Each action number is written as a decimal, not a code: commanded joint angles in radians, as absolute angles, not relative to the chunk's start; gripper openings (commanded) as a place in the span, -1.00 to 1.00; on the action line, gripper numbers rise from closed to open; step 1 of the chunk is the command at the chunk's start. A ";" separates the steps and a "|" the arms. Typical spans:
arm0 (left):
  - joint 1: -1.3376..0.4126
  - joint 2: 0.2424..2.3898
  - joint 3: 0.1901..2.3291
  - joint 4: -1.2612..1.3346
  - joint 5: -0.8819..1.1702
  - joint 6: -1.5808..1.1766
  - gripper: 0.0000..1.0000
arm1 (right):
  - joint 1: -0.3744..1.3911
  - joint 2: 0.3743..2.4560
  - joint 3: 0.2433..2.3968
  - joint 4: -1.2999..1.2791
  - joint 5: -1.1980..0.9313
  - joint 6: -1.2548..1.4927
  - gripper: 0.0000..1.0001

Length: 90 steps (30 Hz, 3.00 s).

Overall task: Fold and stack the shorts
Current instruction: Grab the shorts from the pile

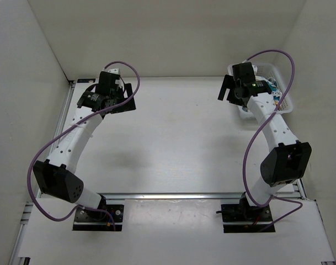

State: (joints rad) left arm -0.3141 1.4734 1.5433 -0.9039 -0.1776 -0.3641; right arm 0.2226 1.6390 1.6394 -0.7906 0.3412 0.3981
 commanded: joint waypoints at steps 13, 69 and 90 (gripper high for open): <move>-0.322 1.451 1.549 -0.884 -0.265 -0.373 1.00 | 0.218 1.678 1.752 -0.801 0.432 0.428 1.00; -0.322 1.511 1.842 -1.157 -0.291 -0.394 1.00 | -0.149 2.315 2.451 -0.857 0.147 0.353 0.97; -0.322 1.569 1.856 -1.164 -0.288 -0.376 1.00 | -0.079 2.077 2.505 -0.746 0.210 0.376 -1.00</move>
State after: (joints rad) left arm -0.3183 1.5883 1.8225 -1.1641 -0.2985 -0.3893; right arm -0.1326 2.3577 2.4748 -0.8486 0.2142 0.3996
